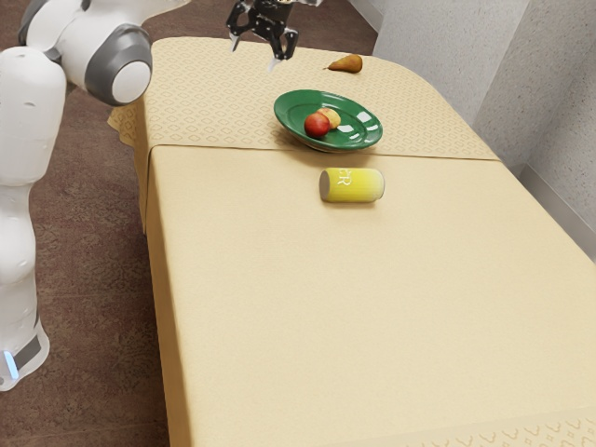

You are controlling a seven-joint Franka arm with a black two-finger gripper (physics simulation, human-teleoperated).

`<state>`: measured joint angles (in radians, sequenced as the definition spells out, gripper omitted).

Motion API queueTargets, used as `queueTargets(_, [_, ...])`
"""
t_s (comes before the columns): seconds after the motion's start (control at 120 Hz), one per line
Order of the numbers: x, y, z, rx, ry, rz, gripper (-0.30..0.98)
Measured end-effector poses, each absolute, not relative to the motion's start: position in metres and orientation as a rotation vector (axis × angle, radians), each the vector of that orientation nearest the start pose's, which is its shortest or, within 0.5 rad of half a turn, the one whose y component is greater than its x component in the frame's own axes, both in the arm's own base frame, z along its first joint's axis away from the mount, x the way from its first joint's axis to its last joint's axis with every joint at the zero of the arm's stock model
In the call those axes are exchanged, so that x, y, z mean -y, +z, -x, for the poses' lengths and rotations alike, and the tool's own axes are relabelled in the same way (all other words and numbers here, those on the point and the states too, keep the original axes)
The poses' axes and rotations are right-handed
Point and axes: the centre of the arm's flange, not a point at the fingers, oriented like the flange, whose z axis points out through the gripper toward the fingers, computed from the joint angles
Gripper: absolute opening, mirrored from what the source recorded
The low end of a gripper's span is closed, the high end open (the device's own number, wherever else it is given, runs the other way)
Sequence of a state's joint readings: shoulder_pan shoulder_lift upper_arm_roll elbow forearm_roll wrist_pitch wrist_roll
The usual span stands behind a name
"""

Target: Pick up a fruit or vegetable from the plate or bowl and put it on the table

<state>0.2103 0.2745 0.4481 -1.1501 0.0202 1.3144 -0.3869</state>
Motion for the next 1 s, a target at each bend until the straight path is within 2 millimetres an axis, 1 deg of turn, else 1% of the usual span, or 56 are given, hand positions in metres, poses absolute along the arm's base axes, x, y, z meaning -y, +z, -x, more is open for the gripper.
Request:
queueTargets(0.05, [-0.334,0.649,-0.505,1.534,0.124,2.585,0.69])
queueTargets(0.108, [-0.343,0.641,-0.524,1.565,0.079,2.535,0.69])
queueTargets(0.158, [-0.366,0.62,-0.542,1.613,0.051,2.508,0.69])
queueTargets(0.208, [-0.394,0.597,-0.553,1.67,0.027,2.512,0.69])
queueTargets(0.25, [-0.412,0.582,-0.56,1.709,0.003,2.551,0.69])
queueTargets(0.3, [-0.425,0.571,-0.565,1.743,-0.027,2.585,0.69])
queueTargets(0.358, [-0.43,0.566,-0.571,1.759,-0.073,2.607,0.69])
queueTargets(0.45, [-0.434,0.558,-0.583,1.752,-0.149,2.624,0.69])
queueTargets(0.5, [-0.432,0.553,-0.593,1.728,-0.188,2.639,0.69])
queueTargets(0.55, [-0.427,0.546,-0.604,1.696,-0.221,2.659,0.68])
queueTargets(0.625, [-0.412,0.538,-0.624,1.624,-0.262,2.688,0.68])
queueTargets(0.675, [-0.405,0.537,-0.632,1.587,-0.291,2.704,0.68])
queueTargets(0.733, [-0.402,0.535,-0.638,1.555,-0.323,2.716,0.68])
queueTargets(0.867, [-0.404,0.525,-0.647,1.489,-0.374,2.727,0.69])
queueTargets(1.0, [-0.396,0.52,-0.658,1.372,-0.384,2.706,0.69])
